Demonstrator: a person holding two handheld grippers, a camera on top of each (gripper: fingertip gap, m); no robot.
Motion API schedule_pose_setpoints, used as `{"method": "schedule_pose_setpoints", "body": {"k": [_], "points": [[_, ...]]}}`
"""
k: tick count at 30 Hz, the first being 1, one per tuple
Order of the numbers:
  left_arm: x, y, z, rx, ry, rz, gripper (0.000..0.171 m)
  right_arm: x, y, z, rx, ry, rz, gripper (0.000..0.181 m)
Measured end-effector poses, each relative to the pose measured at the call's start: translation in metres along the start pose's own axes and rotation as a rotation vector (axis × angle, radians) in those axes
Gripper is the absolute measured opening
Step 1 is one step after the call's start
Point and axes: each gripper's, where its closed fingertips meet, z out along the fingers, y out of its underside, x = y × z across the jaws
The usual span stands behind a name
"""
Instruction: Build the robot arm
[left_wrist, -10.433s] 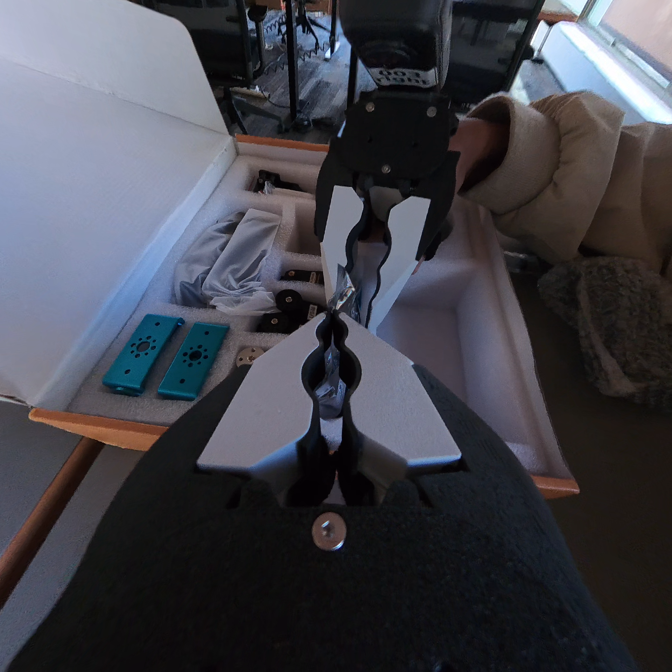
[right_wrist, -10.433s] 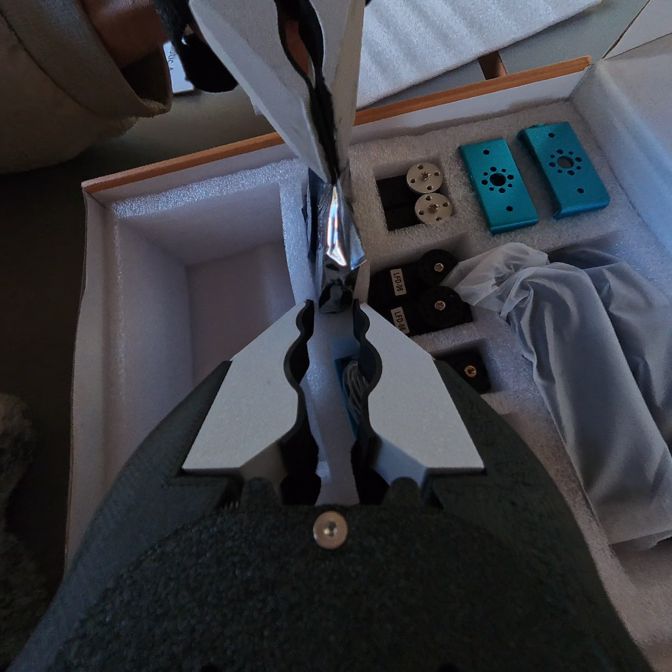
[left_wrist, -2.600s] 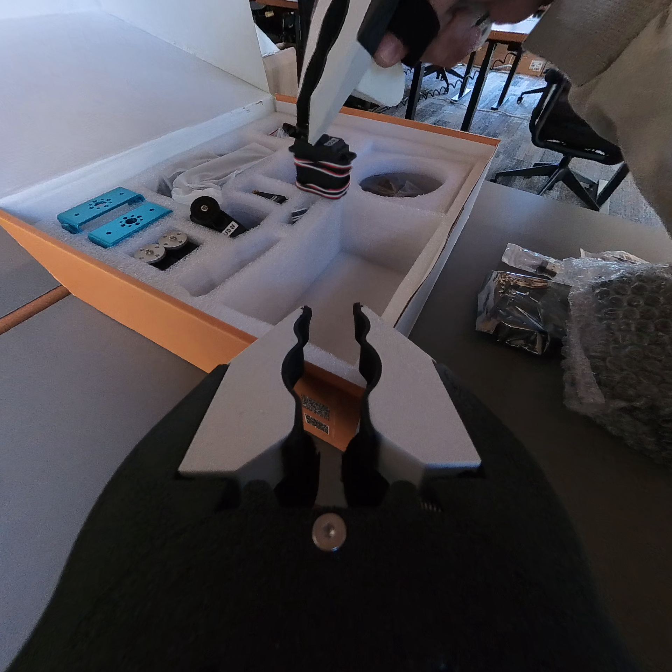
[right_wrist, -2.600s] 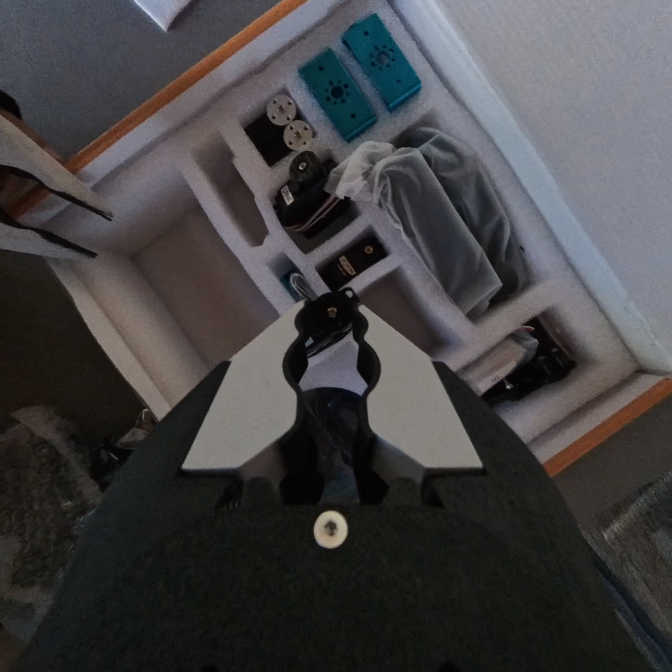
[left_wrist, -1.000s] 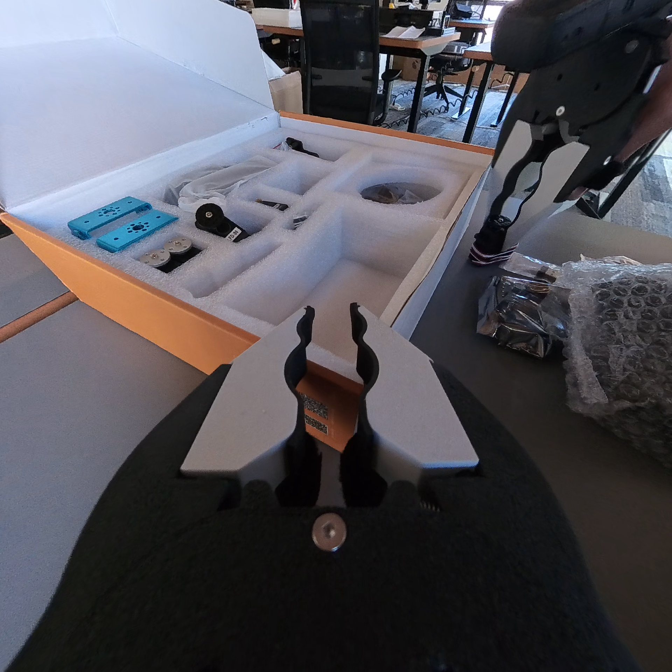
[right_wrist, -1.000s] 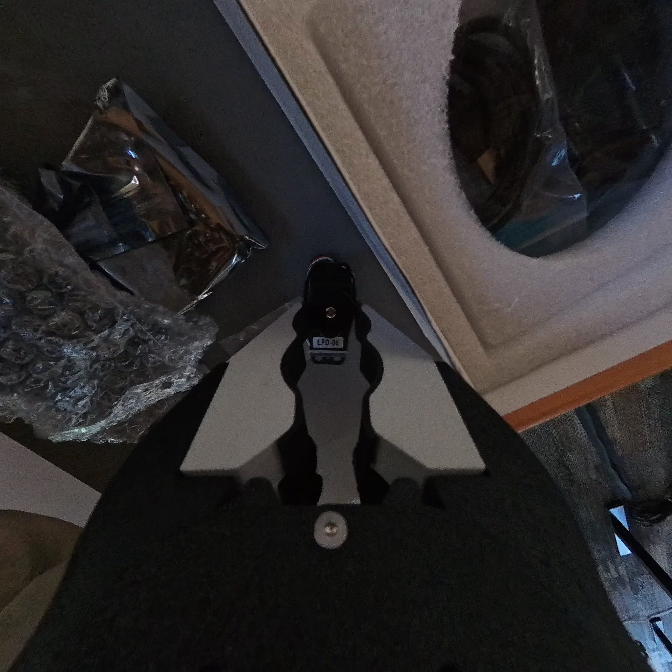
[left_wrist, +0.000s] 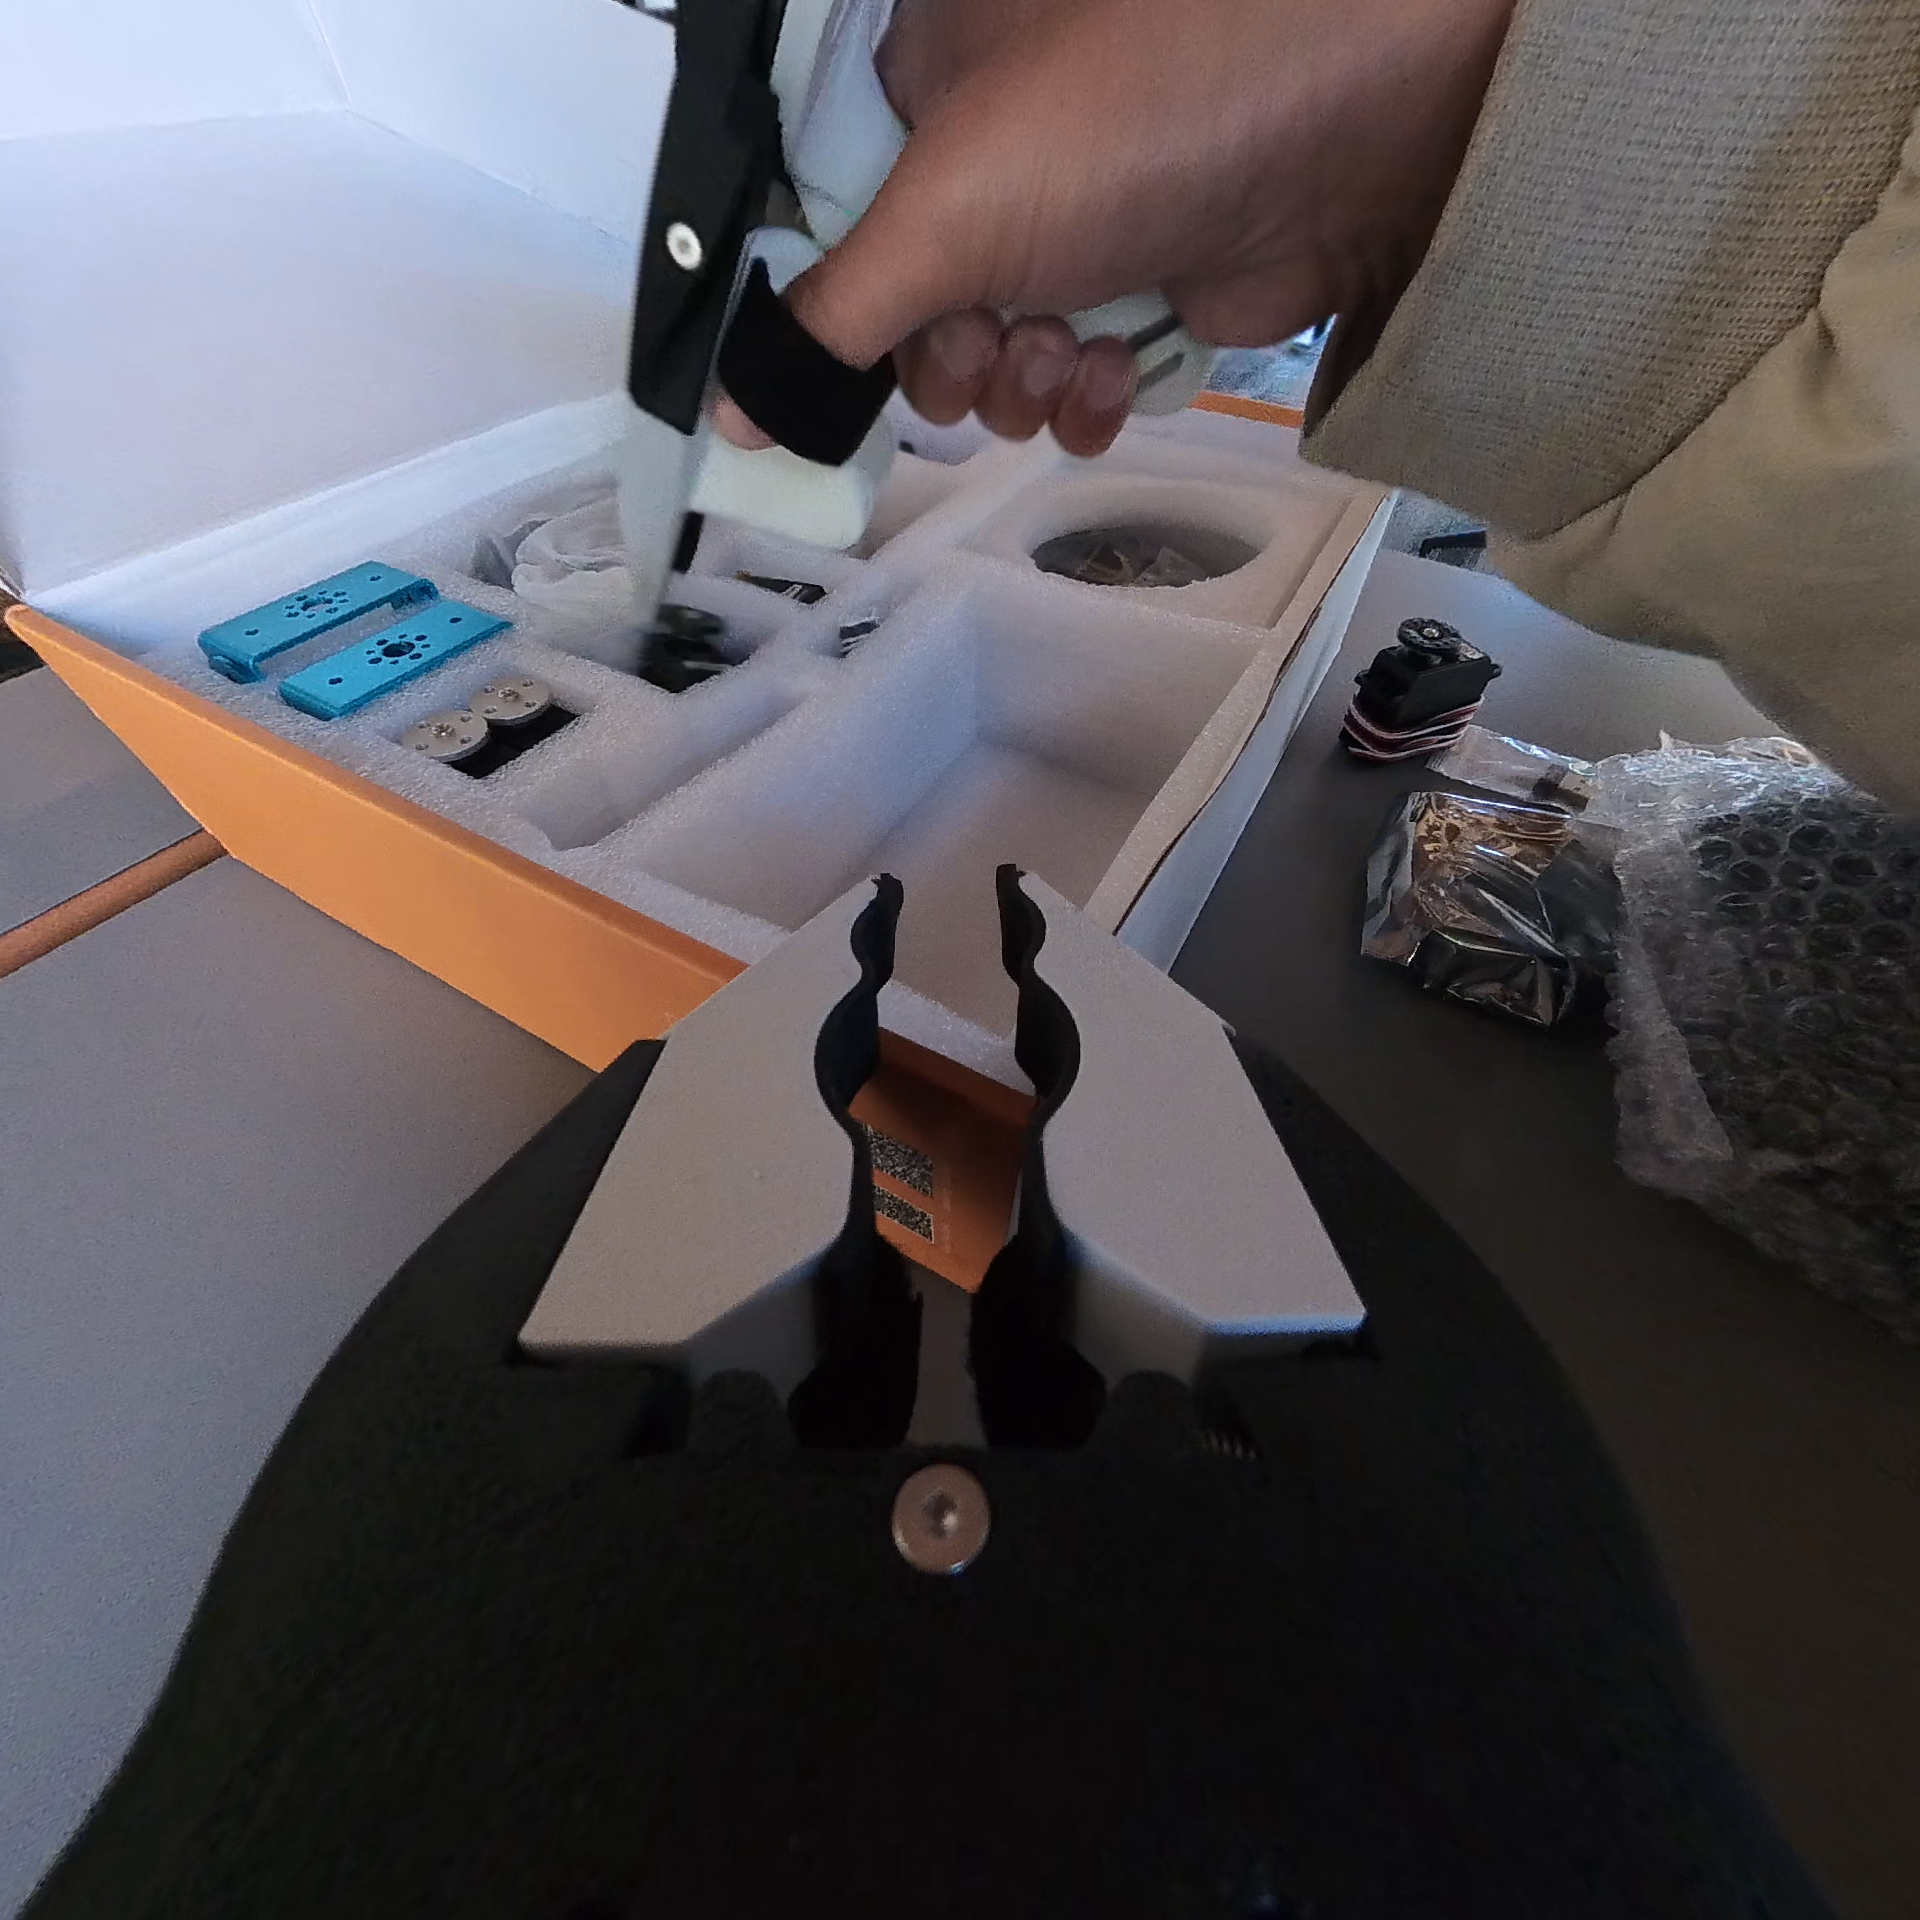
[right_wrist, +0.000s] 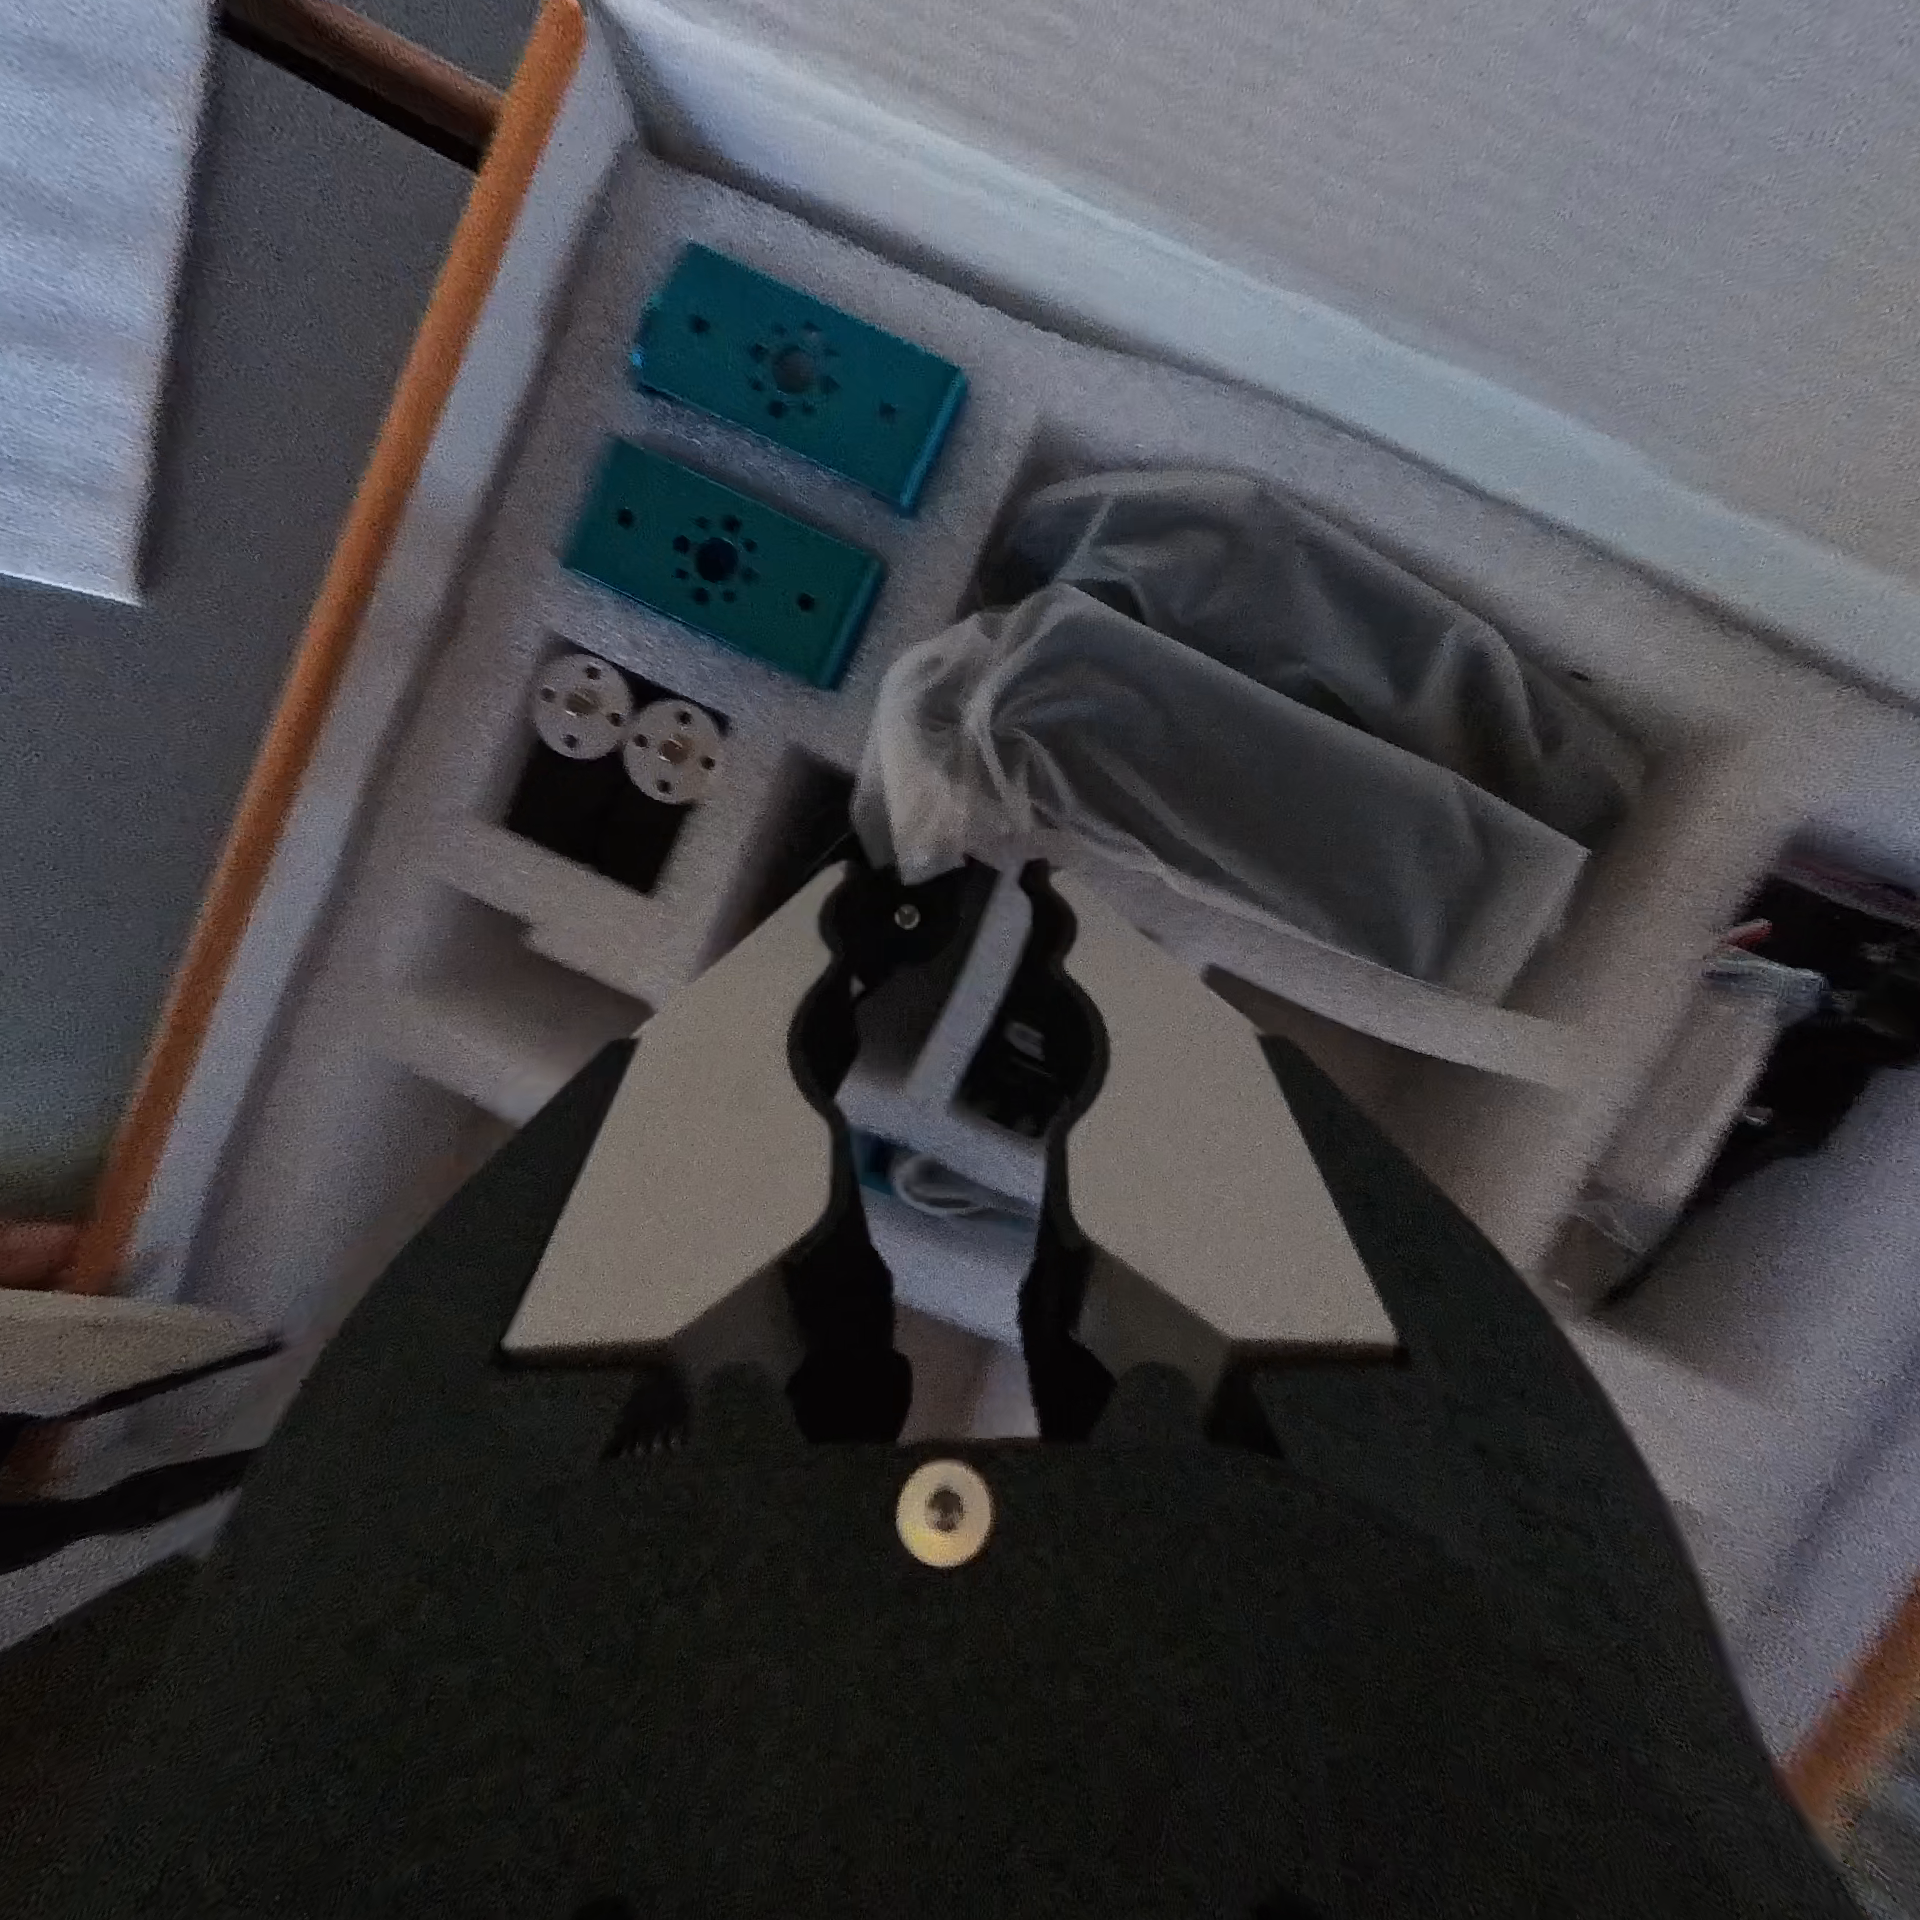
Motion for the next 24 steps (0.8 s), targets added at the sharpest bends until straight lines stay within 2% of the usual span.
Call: {"method": "schedule_pose_setpoints", "body": {"k": [2, 4, 5, 9, 13, 15, 16, 20, 22, 24], "points": [[0.000, 0.000, 0.000, -0.003, 0.000, 0.003, 0.019, 0.015, 0.005, -0.003, -0.027, 0.092, -0.036, 0.021], [0.000, 0.000, 0.000, -0.005, -0.001, 0.005, 0.019, 0.006, 0.005, -0.003, -0.027, 0.029, -0.010, 0.023], [0.000, 0.000, 0.000, -0.005, -0.001, 0.004, 0.019, -0.003, 0.004, -0.002, -0.020, -0.028, 0.021, 0.031], [0.000, 0.000, 0.000, -0.002, 0.000, 0.001, 0.019, -0.008, 0.007, -0.003, -0.045, -0.064, 0.094, 0.040], [0.000, 0.000, 0.000, 0.000, 0.001, -0.007, 0.019, -0.008, 0.006, -0.017, -0.047, -0.066, 0.161, 0.038], [0.000, -0.001, 0.000, 0.001, 0.003, -0.013, 0.019, -0.025, 0.002, -0.021, -0.044, -0.171, 0.250, 0.038], [0.000, -0.001, 0.000, 0.001, 0.005, -0.017, 0.019, -0.025, 0.002, -0.020, -0.058, -0.168, 0.286, 0.043], [0.000, -0.001, 0.000, 0.003, 0.006, -0.023, 0.019, -0.030, 0.014, -0.007, -0.157, -0.178, 0.418, 0.044], [0.000, -0.001, 0.000, 0.002, 0.008, -0.025, 0.019, -0.026, 0.016, -0.006, -0.159, -0.144, 0.461, 0.038], [0.000, -0.001, -0.001, 0.002, 0.011, -0.027, 0.019, -0.026, 0.014, -0.006, -0.152, -0.140, 0.513, 0.039]]}}
